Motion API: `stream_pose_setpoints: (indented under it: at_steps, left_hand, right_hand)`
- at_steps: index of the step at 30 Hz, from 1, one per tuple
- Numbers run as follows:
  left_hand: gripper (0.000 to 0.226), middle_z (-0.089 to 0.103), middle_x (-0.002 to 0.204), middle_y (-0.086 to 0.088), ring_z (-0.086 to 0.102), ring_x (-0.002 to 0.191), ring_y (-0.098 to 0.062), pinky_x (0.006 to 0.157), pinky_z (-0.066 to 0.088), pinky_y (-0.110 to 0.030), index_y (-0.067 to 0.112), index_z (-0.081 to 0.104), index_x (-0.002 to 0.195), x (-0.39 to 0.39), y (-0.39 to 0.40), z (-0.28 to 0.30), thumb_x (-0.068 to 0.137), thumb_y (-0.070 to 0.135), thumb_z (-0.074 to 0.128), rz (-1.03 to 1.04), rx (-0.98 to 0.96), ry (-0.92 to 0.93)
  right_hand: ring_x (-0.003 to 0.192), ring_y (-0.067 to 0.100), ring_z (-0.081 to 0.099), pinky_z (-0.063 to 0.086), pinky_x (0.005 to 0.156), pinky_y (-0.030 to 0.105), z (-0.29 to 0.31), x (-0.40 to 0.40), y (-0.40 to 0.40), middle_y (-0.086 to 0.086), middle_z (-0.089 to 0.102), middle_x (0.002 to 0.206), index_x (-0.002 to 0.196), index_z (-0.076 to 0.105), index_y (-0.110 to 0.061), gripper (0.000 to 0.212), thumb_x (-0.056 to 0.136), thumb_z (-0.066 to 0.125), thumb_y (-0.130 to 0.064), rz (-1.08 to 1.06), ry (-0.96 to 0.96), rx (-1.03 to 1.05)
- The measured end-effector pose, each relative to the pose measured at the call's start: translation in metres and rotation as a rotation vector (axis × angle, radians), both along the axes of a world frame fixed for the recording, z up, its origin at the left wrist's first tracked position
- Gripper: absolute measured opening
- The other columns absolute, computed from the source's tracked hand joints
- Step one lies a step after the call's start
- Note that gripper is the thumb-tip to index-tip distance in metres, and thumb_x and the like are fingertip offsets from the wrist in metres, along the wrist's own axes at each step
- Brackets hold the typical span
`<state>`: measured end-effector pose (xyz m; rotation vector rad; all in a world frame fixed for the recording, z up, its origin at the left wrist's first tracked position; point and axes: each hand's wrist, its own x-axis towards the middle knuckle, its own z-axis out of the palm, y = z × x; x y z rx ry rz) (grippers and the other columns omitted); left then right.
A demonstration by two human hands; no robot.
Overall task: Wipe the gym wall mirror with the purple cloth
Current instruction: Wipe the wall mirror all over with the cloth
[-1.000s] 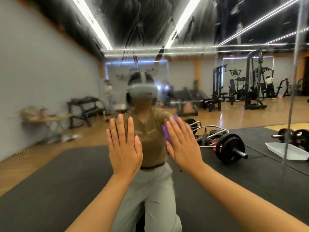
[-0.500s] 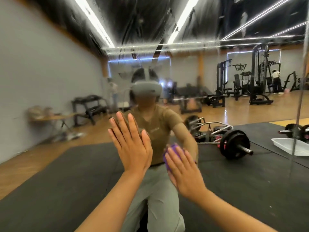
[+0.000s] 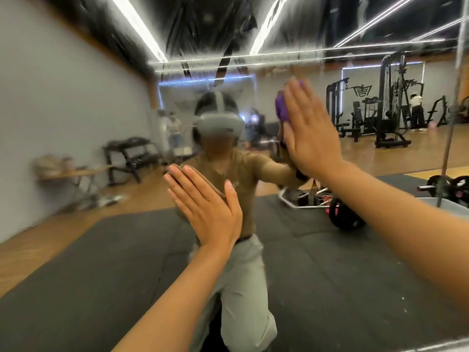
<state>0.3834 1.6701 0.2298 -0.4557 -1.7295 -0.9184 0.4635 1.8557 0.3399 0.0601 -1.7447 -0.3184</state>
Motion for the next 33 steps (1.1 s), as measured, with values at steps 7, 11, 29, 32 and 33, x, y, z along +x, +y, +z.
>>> stream_pose_setpoints:
  at_steps: [7, 11, 29, 32, 33]
  left_hand:
    - [0.082, 0.003, 0.160, -0.038, 0.001, 0.150, -0.051, 0.124, 0.001, -0.057, -0.015, 0.006, 0.152, -0.002, 0.002, 0.002, 0.103, 0.041, 0.038, 0.026, -0.010, 0.019]
    - [0.082, 0.005, 0.160, -0.039, 0.003, 0.150, -0.052, 0.124, 0.003, -0.057, -0.015, 0.005, 0.153, -0.001, -0.001, 0.000, 0.104, 0.043, 0.037, 0.039, -0.021, 0.018]
    - [0.081, 0.005, 0.159, -0.039, 0.004, 0.150, -0.052, 0.125, 0.002, -0.056, -0.016, 0.008, 0.152, 0.000, -0.005, -0.001, 0.106, 0.046, 0.033, 0.092, -0.075, 0.004]
    - [0.082, 0.005, 0.160, -0.039, 0.004, 0.150, -0.052, 0.125, 0.003, -0.056, -0.016, 0.008, 0.152, -0.001, -0.006, -0.003, 0.106, 0.046, 0.033, 0.079, -0.081, 0.011]
    - [0.082, 0.005, 0.160, -0.039, 0.003, 0.150, -0.052, 0.125, 0.003, -0.056, -0.016, 0.008, 0.152, -0.001, -0.006, -0.002, 0.106, 0.046, 0.033, 0.076, -0.085, 0.016]
  right_hand:
    - [0.153, 0.035, 0.017, 0.012, 0.126, 0.047, -0.082, -0.007, -0.013, 0.019, 0.025, 0.163, 0.156, 0.023, -0.001, 0.057, 0.104, 0.035, -0.021, 0.029, 0.088, -0.120]
    - [0.156, 0.030, 0.007, 0.011, 0.126, 0.044, -0.213, 0.010, -0.007, 0.014, 0.023, 0.163, 0.160, 0.014, -0.010, 0.058, 0.107, 0.029, -0.029, -0.036, -0.130, -0.018]
    - [0.154, 0.033, 0.013, 0.010, 0.127, 0.045, -0.045, -0.006, -0.017, 0.021, 0.016, 0.165, 0.156, 0.017, 0.003, 0.062, 0.105, 0.033, -0.028, 0.020, 0.054, -0.256]
    - [0.155, 0.028, 0.005, 0.009, 0.127, 0.044, -0.116, 0.000, -0.019, 0.015, 0.007, 0.167, 0.157, 0.014, 0.002, 0.063, 0.106, 0.034, -0.029, 0.044, 0.015, -0.264]
    - [0.156, 0.027, 0.004, 0.007, 0.127, 0.042, -0.152, 0.004, -0.020, 0.011, 0.003, 0.168, 0.158, 0.013, 0.000, 0.063, 0.106, 0.033, -0.030, 0.039, -0.031, -0.251]
